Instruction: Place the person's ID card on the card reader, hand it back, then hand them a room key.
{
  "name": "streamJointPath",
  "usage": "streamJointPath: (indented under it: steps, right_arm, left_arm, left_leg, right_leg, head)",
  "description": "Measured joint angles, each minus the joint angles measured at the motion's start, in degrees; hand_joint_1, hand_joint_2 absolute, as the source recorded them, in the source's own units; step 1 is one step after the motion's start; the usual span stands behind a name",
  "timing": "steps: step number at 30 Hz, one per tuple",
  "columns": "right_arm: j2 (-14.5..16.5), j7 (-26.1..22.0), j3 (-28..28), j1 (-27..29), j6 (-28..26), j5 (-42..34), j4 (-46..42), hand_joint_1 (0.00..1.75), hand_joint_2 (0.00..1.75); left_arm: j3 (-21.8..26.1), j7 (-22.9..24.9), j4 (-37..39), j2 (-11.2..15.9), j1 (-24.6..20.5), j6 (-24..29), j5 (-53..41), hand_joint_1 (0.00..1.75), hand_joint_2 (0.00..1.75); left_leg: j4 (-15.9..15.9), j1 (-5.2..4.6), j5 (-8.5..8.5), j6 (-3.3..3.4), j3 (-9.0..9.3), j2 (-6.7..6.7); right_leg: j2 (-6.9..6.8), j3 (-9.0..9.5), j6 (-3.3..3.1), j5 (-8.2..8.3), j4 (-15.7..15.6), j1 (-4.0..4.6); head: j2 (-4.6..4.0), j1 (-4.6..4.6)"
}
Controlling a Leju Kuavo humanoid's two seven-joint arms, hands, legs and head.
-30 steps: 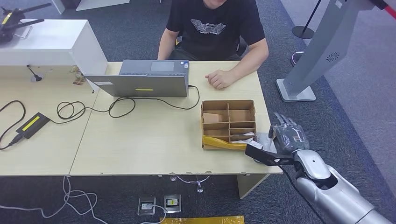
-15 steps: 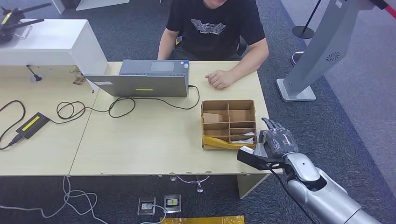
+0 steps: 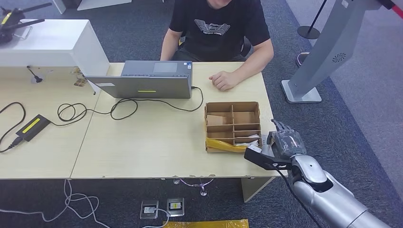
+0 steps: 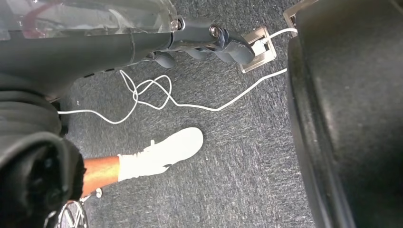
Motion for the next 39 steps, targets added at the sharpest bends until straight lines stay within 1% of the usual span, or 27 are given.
streamJointPath:
  steps: [6, 11, 15, 21, 39]
  right_arm:
    - [-1.74, 1.53, -0.96, 0.77, -0.64, 0.03, 0.23, 1.75, 1.75]
    - [-3.05, 1.81, -2.05, 1.23, -0.53, 0.09, 0.23, 1.75, 1.75]
    - [-3.53, 1.54, -2.15, 1.23, -0.47, 0.01, 0.27, 1.75, 1.75]
    - [-3.42, 0.44, -1.81, 1.22, -0.91, -0.76, 0.73, 1.75, 1.75]
    - [-1.49, -0.96, 0.40, -0.05, -2.72, -2.51, 3.55, 1.75, 1.75]
  left_arm:
    - [-1.10, -0.01, 0.00, 0.21, 0.01, 0.43, 1.11, 0.00, 0.00]
    - [-2.19, -0.09, -0.14, 0.36, -0.21, 0.95, 0.69, 0.00, 0.00]
    - [-2.88, -0.33, -0.29, 0.43, -0.44, 1.04, 0.32, 0.00, 0.00]
    - [-4.26, -1.07, -0.47, 0.54, -0.88, 1.51, -0.12, 0.00, 0.00]
    - [-7.87, -1.72, -0.80, 0.83, -1.58, 3.17, -0.33, 0.00, 0.00]
  left_leg:
    - [0.00, 0.00, 0.00, 0.00, 0.00, 0.00]
    - [0.00, 0.00, 0.00, 0.00, 0.00, 0.01]
    - [0.00, 0.00, 0.00, 0.00, 0.00, 0.01]
    - [0.00, 0.00, 0.00, 0.00, -0.04, 0.01]
    - [-0.01, 0.01, 0.00, 0.00, -0.03, -0.01]
  right_leg:
    - [-0.01, 0.00, 0.00, 0.00, 0.00, 0.00]
    - [-0.01, 0.00, 0.00, 0.00, 0.00, 0.00]
    - [-0.01, 0.00, 0.00, 0.00, 0.00, 0.01]
    - [-0.01, 0.01, 0.00, 0.00, 0.01, 0.01]
    - [-0.03, 0.03, 0.00, 0.00, 0.01, 0.01]
  head:
    - [0.00, 0.00]
    - [-0.01, -0.01]
    - [0.01, -0.01]
    - [0.00, -0.01]
    - [0.00, 0.00]
